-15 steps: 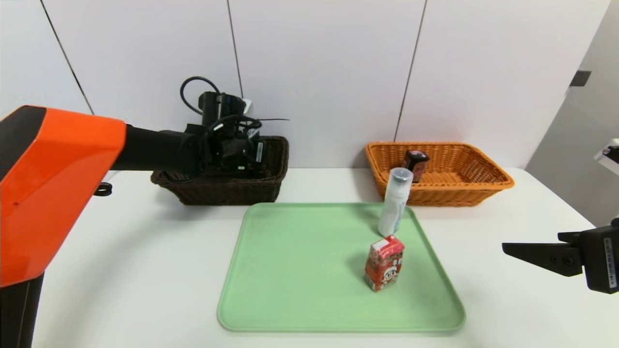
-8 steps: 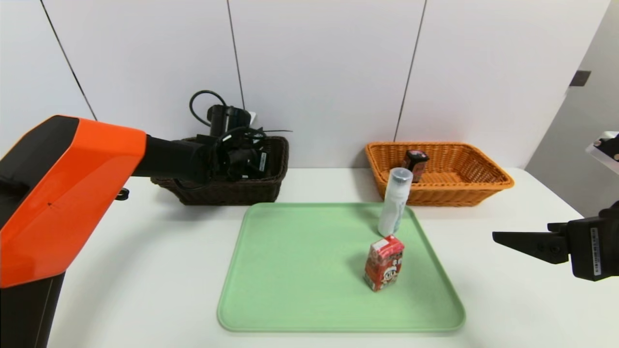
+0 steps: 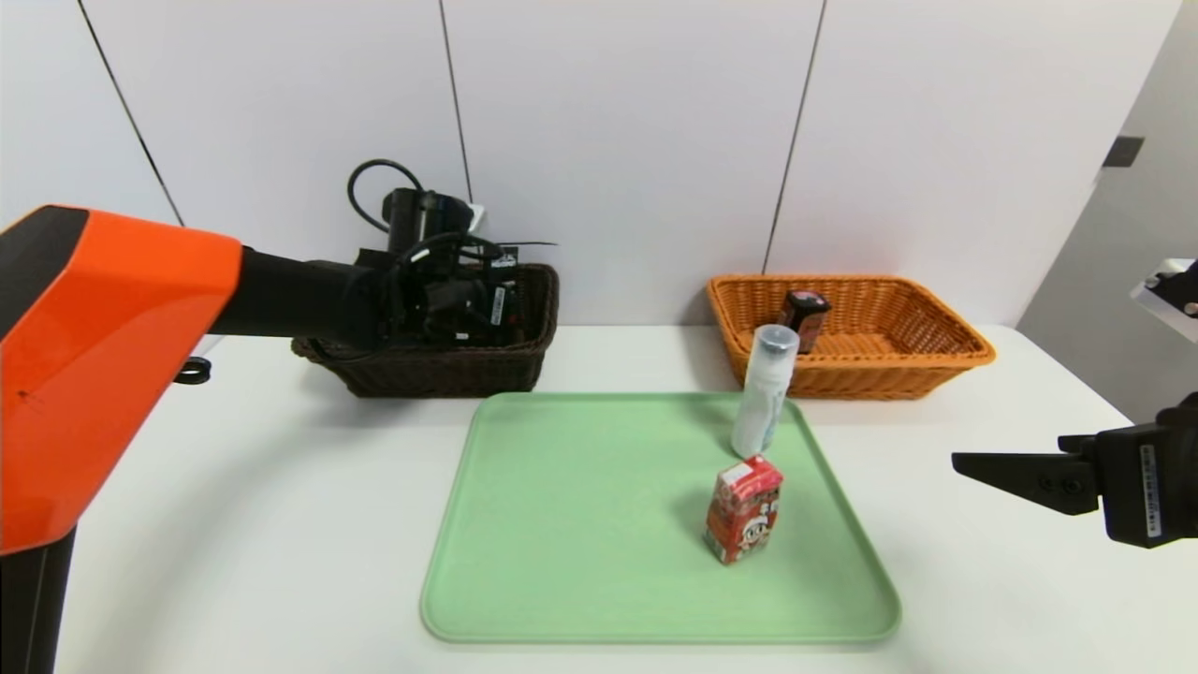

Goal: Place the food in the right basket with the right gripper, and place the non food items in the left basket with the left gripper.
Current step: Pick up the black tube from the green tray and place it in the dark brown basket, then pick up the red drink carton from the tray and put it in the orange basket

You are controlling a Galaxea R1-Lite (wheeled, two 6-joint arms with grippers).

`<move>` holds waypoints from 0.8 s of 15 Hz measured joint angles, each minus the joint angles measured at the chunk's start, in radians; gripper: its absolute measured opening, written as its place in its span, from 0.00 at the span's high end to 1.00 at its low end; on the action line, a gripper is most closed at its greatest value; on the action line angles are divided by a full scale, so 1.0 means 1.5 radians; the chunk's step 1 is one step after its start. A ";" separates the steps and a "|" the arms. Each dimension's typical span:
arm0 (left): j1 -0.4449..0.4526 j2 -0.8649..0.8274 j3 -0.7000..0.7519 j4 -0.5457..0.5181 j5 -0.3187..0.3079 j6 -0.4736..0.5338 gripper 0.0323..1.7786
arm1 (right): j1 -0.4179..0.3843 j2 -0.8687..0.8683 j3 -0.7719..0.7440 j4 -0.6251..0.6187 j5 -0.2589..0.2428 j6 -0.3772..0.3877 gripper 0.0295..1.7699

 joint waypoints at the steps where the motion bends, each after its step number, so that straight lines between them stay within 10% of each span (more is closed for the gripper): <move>1: 0.001 -0.016 0.006 0.000 0.000 0.000 0.24 | 0.000 -0.001 0.000 0.000 0.000 0.000 0.04; 12: -0.010 -0.260 0.095 0.036 -0.002 0.002 0.09 | -0.001 -0.017 0.013 -0.001 -0.007 0.004 0.04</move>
